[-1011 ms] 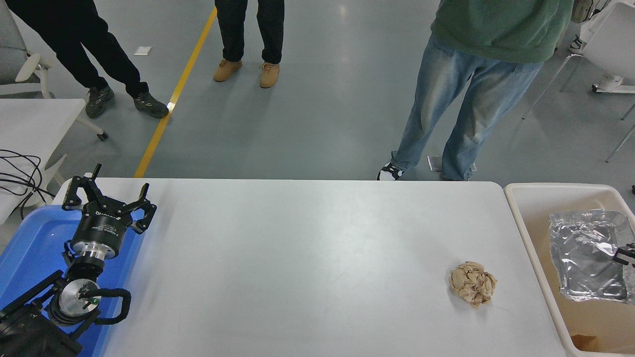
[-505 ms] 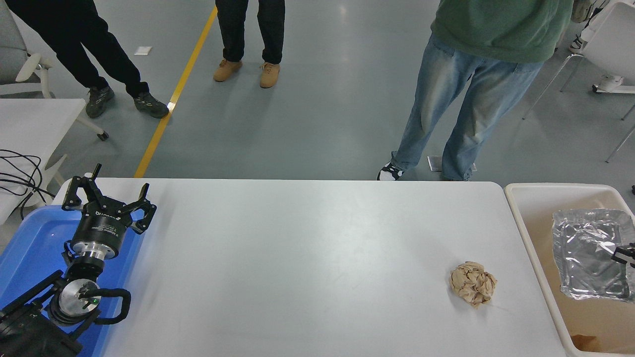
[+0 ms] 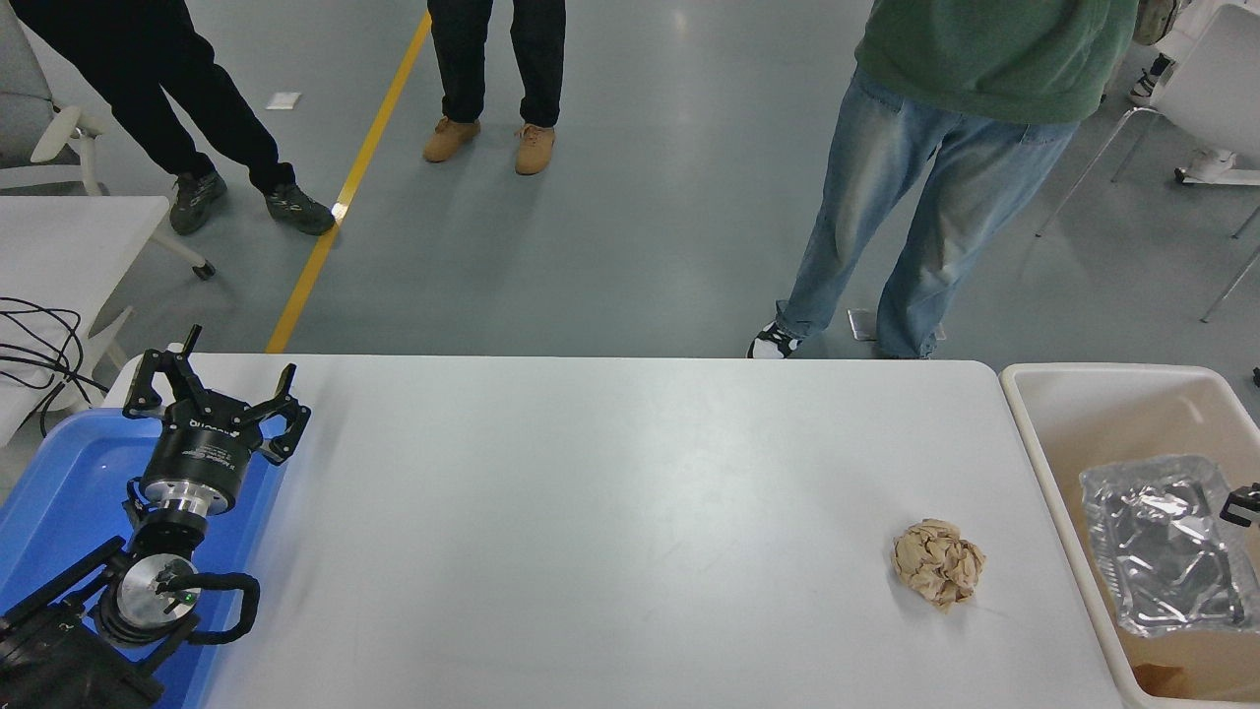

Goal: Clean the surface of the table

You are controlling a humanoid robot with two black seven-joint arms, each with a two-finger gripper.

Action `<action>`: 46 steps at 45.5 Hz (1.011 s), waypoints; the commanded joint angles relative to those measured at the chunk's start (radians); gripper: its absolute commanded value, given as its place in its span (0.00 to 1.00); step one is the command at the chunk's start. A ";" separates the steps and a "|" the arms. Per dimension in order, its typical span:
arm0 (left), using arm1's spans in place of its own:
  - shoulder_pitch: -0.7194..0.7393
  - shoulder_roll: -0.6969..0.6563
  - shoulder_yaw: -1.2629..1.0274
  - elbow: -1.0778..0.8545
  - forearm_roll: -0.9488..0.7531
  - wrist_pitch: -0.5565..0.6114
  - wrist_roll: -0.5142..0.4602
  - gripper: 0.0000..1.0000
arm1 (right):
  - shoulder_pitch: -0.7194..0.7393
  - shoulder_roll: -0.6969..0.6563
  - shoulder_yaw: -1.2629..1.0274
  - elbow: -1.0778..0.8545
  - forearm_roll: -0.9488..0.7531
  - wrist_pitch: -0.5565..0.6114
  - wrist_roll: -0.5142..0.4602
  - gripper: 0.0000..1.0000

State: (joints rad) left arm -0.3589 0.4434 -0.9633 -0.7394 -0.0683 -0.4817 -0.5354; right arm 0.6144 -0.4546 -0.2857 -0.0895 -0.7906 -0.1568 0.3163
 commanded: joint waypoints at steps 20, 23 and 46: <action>0.000 0.000 0.000 0.000 -0.001 0.000 0.000 0.99 | 0.041 0.001 0.014 -0.004 0.324 -0.007 -0.022 0.99; 0.000 0.000 0.000 0.000 -0.001 0.000 0.000 0.99 | 0.047 0.001 0.016 -0.004 0.385 -0.009 -0.022 0.99; 0.000 0.000 0.000 0.000 -0.001 0.000 0.000 0.99 | 0.114 -0.091 0.126 -0.001 0.637 0.250 -0.025 0.99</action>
State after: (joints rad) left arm -0.3589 0.4435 -0.9633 -0.7394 -0.0686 -0.4817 -0.5354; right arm 0.6902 -0.4890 -0.2408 -0.0920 -0.2597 -0.0761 0.2922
